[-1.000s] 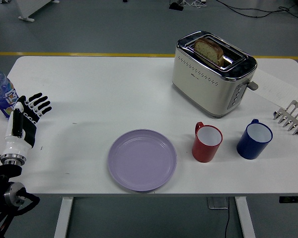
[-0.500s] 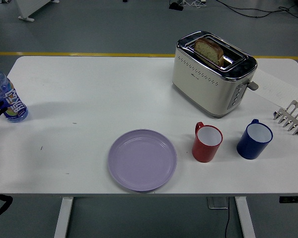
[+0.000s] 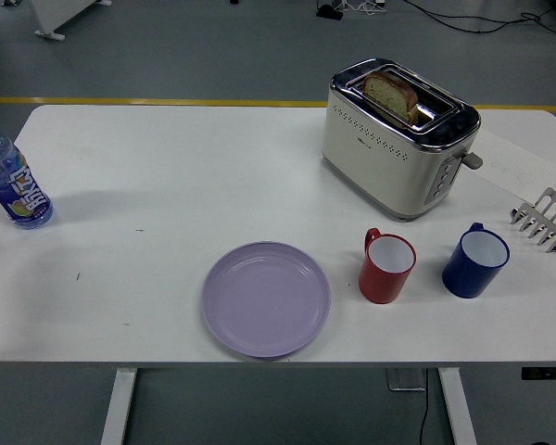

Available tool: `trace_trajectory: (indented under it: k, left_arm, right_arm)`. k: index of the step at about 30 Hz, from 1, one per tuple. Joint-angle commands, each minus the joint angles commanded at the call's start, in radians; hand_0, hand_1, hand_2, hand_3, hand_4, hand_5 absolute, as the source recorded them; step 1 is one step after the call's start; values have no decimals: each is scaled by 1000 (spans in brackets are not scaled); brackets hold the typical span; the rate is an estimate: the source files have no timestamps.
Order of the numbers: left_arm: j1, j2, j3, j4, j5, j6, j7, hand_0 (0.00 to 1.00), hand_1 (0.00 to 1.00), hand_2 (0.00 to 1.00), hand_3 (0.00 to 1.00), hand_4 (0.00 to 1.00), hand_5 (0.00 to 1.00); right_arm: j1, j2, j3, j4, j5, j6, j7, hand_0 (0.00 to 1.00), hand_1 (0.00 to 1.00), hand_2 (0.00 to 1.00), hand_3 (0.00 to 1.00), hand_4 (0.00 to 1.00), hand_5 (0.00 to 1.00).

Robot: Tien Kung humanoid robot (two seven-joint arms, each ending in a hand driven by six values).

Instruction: Push plate across desktop

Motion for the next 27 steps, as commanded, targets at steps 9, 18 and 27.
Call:
trace_trajectory:
  k: [9,18,27]
  left_arm:
    - [2,-4,-49,5,-157,-87,76,582,655,633,605,490,998]
    - [5,-21,-60,10,-204,-102,90,578,657,633,609,502,998]
    - [17,-33,-64,17,-204,-102,91,578,659,633,610,503,998]
  right_arm:
    - [0,0,2,0,-2,1,0,570,530,611,586,77,521]
    - [-6,0,21,2,-36,11,-1,570,529,610,585,76,521]
    - [-9,0,21,3,-36,9,-4,570,529,610,584,76,521]
